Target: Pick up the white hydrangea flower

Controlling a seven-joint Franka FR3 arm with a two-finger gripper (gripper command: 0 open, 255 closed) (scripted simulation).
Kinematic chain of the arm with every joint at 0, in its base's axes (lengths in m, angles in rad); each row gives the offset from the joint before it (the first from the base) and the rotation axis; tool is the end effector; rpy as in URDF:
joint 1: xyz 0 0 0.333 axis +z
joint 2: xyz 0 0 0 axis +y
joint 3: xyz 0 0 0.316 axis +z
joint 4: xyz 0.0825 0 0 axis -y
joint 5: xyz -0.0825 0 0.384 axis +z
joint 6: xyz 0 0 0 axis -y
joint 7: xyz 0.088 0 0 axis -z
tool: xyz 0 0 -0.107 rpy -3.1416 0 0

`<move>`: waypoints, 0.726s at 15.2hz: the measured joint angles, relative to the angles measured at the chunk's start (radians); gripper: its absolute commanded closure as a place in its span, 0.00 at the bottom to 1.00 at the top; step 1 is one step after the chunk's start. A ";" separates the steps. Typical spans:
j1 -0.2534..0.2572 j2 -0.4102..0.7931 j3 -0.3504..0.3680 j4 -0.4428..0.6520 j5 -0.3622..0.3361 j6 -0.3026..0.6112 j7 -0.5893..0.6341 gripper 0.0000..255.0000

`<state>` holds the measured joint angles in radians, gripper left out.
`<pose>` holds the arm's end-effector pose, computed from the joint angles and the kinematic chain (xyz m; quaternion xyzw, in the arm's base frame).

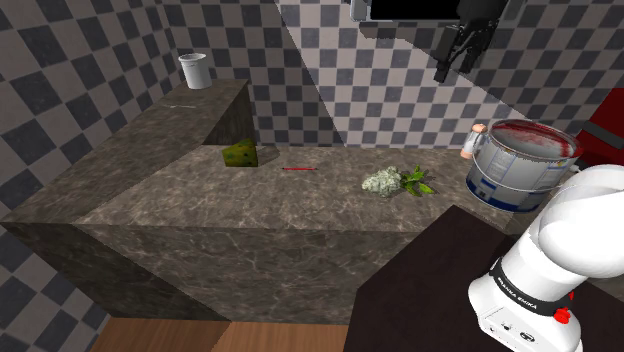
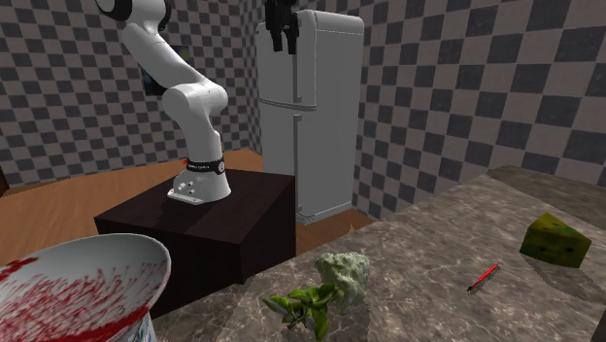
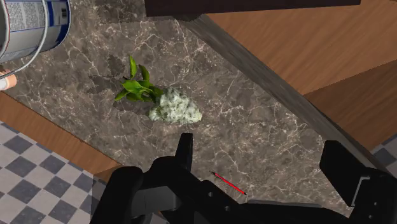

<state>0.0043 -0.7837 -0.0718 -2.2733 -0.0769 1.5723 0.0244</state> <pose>0.3069 -0.0375 0.6282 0.9984 -0.0380 0.0405 0.0136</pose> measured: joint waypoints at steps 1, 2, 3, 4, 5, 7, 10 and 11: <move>0.000 0.000 0.000 0.000 0.000 0.000 0.000 0.00; 0.001 -0.001 -0.012 -0.010 -0.005 0.010 -0.018 0.00; 0.003 -0.006 -0.029 -0.041 -0.012 0.036 -0.042 0.00; 0.005 -0.011 -0.047 -0.063 -0.021 0.054 -0.071 0.00; 0.005 -0.022 -0.071 -0.090 -0.032 0.072 -0.107 0.00; 0.010 -0.023 -0.113 -0.139 -0.051 0.121 -0.171 0.00; 0.016 0.000 -0.188 -0.199 -0.083 0.207 -0.277 0.00; 0.017 0.003 -0.213 -0.225 -0.094 0.236 -0.312 0.00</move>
<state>0.0215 -0.7811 -0.2844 -2.4978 -0.1706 1.8086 -0.2872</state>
